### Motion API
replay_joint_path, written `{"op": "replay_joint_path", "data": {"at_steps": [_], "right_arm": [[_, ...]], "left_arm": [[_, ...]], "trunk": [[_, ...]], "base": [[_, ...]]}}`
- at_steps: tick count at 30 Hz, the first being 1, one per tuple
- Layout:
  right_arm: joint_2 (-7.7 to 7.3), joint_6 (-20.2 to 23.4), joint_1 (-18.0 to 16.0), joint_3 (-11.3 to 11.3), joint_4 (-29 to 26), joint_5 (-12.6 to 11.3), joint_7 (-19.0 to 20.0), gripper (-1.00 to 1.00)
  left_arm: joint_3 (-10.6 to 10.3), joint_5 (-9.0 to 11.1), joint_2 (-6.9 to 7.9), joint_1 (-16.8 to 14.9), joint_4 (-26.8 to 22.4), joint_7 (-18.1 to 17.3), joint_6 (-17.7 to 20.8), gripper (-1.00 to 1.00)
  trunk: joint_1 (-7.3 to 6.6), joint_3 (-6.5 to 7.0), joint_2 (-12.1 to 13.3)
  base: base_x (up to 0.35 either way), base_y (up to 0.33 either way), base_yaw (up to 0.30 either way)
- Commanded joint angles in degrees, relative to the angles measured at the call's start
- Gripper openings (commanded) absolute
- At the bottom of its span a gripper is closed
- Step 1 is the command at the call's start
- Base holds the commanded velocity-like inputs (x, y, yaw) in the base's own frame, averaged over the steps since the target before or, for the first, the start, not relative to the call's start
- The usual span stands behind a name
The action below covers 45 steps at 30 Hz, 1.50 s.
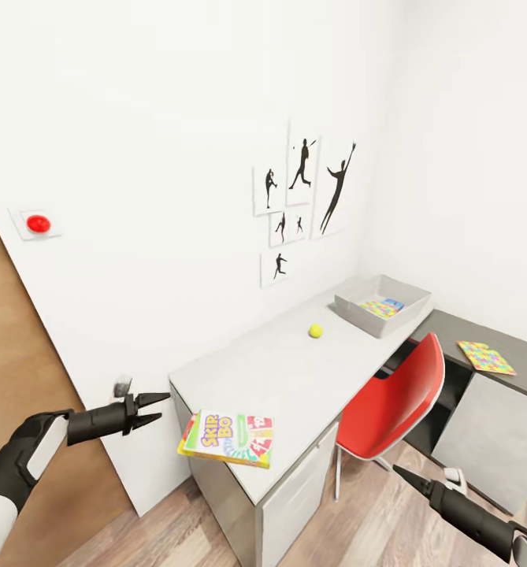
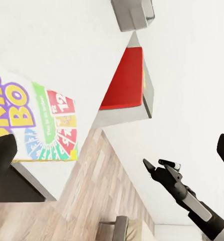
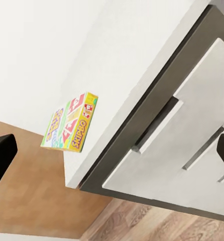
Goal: Put all the toys in the child's room - the three board games (two on the bed and one on the table), the two jigsaw puzzles on the table, and the tennis ball on the table - inside the toy box on the table in the child's room.
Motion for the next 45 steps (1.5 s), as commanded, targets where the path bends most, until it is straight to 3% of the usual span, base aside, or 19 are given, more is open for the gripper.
{"op": "replay_joint_path", "data": {"at_steps": [1, 6, 16, 20, 26, 39, 45], "right_arm": [[-0.03, 0.35, -0.06, 0.31, 0.01, -0.60, 0.08, 1.00], [0.18, -0.48, -0.06, 0.35, 0.01, -0.60, 0.08, 1.00], [0.28, -0.67, -0.06, 0.36, 0.01, -0.60, 0.08, 1.00], [0.29, -0.71, -0.06, 0.30, 0.39, -0.63, 0.08, 1.00], [0.35, -1.36, -0.06, 0.30, 2.47, -0.83, 0.08, 1.00], [0.86, -1.98, -0.06, 0.31, 3.55, -0.86, 0.17, 1.00], [1.35, -2.91, -0.06, 0.28, 4.87, -0.85, 0.10, 1.00]], "left_arm": [[0.38, 0.01, -0.01, -0.05, 0.39, 0.27, 0.27, 1.00], [1.64, 0.23, -0.06, -0.05, 1.64, 2.52, 0.20, 1.00], [3.40, 0.27, -0.37, 0.07, 3.13, 3.28, -0.05, 1.00], [5.68, 0.12, -0.39, 0.11, 4.43, 3.48, -0.19, 1.00], [6.88, -0.04, -0.40, 0.12, 5.12, 3.90, -0.30, 1.00], [7.33, 0.06, -0.48, 0.14, 10.14, 6.53, -0.37, 1.00], [7.93, 0.19, -0.49, 0.12, 11.25, 6.60, -3.22, 1.00]], "trunk": [[0.04, -0.13, -0.14], [0.04, -0.13, -0.14], [0.04, -0.13, -0.14], [0.04, -0.13, -0.14], [1.36, -1.21, -2.54], [4.21, -3.54, -7.76], [5.53, -4.62, -10.16]], "base": [[0.002, -0.001, -0.023], [0.001, -0.001, -0.009], [0.000, 0.000, -0.001], [0.000, 0.000, 0.000], [0.000, 0.000, 0.000], [0.000, 0.000, 0.000], [0.000, 0.000, 0.000]]}}
